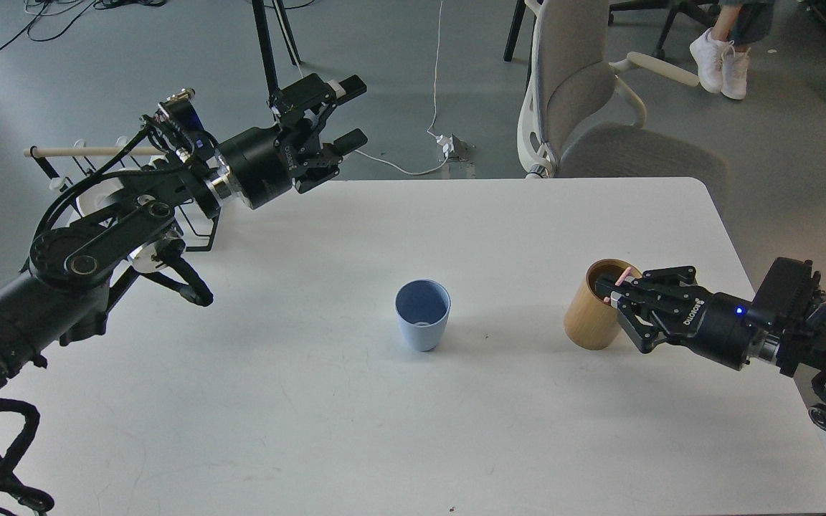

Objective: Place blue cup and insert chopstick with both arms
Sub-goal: 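Lift the pink stick out and swing it toward the blue cup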

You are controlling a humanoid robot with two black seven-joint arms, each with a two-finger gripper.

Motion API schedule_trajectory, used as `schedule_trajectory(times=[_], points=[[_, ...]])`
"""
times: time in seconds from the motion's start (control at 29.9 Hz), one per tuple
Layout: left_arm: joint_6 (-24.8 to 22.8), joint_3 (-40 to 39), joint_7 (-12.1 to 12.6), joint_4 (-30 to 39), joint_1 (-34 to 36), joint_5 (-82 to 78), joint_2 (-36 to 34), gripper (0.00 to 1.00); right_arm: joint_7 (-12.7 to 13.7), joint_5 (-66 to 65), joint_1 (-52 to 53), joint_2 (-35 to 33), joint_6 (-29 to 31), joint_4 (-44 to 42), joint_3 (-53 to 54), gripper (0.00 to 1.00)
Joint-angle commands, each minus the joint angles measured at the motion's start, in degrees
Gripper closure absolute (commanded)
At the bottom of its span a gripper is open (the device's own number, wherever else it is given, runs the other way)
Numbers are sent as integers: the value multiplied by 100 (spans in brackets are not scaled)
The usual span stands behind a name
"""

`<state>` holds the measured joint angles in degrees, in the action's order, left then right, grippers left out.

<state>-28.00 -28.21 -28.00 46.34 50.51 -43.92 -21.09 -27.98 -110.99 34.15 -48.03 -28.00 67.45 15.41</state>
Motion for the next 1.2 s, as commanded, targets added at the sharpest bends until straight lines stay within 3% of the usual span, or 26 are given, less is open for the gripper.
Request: schedule_trajectory(times=[0.0,0.2,0.37,0.64,0.77,0.97,1.17], points=[[0,0,0,-28,-7,138,0,7,-2,393,13,-268,0,49,94,100],[0,9,0,-28,-24,173,9,6,-2,841,4,-654,0,215,542,100],[0,0,0,-54,-24,173,26,6,-2,1929,30,-1129,0,970,674,100],[0,9,0,-765,-217,182,141,6,-2,3197,487,-1350,0,1807,666,100],[0,9,0,-1179,-288,182,246,6,-2,3040,514,-299,0,1763,560,100],[0,9,0,-1197,-402,191,246,6,-2,2196,759,925,0,1123,34,100],[0,0,0,-1197,-437,191,255,6,-2,2143,1295,1313,0,586,-634,100]])
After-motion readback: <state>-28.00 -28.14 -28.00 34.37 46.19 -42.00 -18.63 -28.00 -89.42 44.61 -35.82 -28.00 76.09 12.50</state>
